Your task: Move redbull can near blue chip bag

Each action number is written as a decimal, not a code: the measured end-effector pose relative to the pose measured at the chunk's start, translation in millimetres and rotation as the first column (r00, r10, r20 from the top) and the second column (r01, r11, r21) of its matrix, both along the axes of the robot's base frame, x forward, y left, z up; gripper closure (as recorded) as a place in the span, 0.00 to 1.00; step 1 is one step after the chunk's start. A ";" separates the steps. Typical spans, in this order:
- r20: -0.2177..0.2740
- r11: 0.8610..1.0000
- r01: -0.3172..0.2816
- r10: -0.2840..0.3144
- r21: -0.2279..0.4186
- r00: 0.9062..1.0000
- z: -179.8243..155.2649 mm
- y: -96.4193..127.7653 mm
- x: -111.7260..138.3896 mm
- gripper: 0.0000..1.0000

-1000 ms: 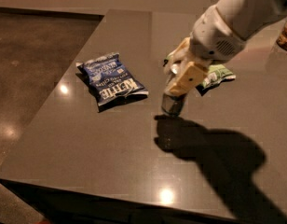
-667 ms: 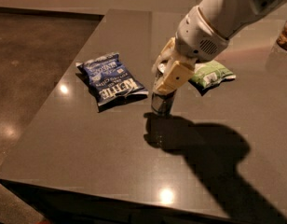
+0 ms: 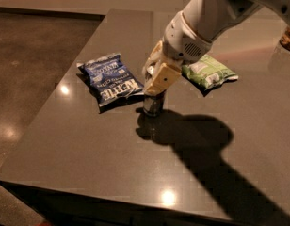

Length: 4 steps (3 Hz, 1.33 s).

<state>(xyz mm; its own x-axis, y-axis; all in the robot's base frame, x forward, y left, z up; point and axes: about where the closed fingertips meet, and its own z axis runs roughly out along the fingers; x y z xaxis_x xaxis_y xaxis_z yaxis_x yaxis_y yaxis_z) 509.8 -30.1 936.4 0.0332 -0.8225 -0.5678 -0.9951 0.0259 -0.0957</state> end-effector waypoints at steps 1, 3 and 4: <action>0.005 1.000 -0.013 0.013 -0.007 1.000 -5.2 10.7 9.0 1.00; 0.032 0.999 -0.009 0.010 -0.036 0.999 -8.6 23.2 24.8 0.56; 0.032 0.999 -0.012 0.013 -0.036 0.999 -8.8 24.8 24.2 0.33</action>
Offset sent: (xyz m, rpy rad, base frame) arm 0.0280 0.0259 -0.0135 -0.0491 -0.0324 0.0137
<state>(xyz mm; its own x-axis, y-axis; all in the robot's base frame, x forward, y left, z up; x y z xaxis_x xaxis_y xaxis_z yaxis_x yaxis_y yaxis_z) 533.9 -5.3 927.6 0.0616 -0.8416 -0.5365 -0.9917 0.0091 -0.1281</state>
